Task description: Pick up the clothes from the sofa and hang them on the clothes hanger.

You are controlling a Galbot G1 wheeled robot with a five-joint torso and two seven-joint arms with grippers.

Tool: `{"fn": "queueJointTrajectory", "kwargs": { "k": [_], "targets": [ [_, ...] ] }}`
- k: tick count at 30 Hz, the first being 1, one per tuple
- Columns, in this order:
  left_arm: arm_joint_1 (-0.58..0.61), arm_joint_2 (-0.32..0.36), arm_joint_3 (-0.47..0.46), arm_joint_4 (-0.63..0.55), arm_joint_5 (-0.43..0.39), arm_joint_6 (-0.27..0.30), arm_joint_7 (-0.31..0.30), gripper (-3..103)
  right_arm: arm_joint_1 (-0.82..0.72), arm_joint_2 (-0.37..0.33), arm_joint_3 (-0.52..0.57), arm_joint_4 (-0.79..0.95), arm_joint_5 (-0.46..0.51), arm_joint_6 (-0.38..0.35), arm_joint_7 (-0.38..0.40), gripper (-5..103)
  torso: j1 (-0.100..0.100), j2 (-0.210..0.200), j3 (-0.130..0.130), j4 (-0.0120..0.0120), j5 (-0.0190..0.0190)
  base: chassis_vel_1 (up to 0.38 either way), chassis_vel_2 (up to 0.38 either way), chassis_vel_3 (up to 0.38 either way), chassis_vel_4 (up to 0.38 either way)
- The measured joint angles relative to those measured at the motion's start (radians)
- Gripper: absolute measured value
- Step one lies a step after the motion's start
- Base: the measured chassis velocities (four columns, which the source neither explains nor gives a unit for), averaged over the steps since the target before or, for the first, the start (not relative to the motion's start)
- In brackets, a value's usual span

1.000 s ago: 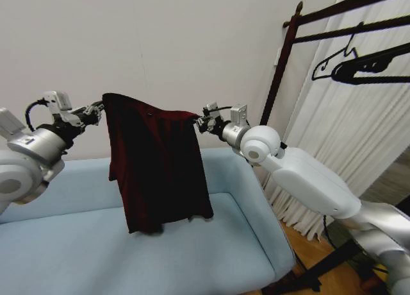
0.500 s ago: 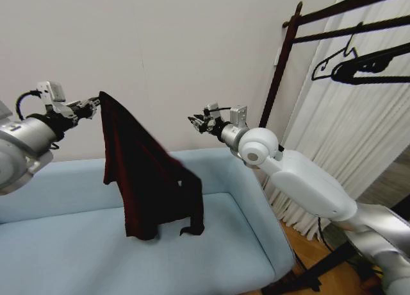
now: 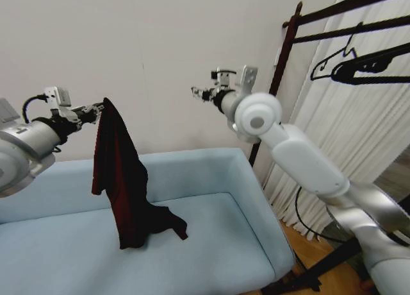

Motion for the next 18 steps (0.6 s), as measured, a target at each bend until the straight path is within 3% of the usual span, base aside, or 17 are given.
{"fn": "queueJointTrajectory", "kwargs": {
  "k": [6,10,18],
  "targets": [
    [0.023,-0.035,-0.015,-0.048,-0.007,0.0,-0.013,0,0.174,0.077,-0.1,-0.219,-0.002,0.022,0.203,100,0.0,0.0,0.0,-0.0001,0.0,0.0,0.0,0.0,0.0],
    [0.026,-0.066,-0.023,-0.054,-0.004,0.0,-0.013,0,0.265,0.095,-0.187,-0.323,0.008,0.065,0.29,100,0.0,0.0,0.0,-0.0003,0.0001,0.0,0.0,0.0,0.0],
    [0.077,-0.111,-0.086,-0.055,-0.002,-0.009,0.011,0,0.417,0.133,-0.29,-0.56,0.054,0.122,0.39,100,0.0,0.0,0.0,-0.0002,0.0001,0.0,0.0,0.0,0.0]
  ]
}}
